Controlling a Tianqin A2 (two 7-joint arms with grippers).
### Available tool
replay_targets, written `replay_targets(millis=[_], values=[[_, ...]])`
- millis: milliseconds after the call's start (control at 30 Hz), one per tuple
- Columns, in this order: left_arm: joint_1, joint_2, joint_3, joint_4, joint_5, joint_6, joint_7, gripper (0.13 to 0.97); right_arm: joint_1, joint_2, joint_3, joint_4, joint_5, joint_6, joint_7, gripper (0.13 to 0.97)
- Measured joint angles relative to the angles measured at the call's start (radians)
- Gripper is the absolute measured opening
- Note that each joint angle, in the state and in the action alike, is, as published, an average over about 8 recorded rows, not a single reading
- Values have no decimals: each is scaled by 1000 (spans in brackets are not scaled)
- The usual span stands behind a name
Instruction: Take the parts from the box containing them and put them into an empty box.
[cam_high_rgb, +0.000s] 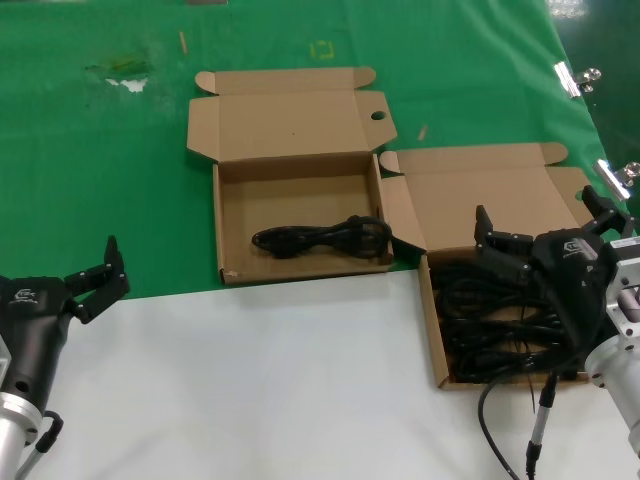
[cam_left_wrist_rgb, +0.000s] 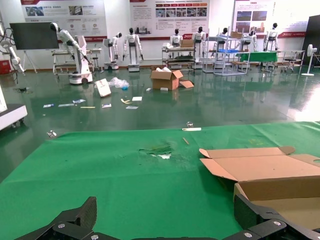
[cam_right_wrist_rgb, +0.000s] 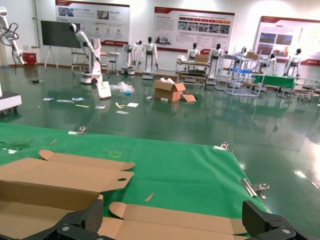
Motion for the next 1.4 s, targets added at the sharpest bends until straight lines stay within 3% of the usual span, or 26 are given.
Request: replay_targets(millis=[1400], values=[[0,0,0,0,0,0,0,966,0,0,0,0,0,0,0,966]])
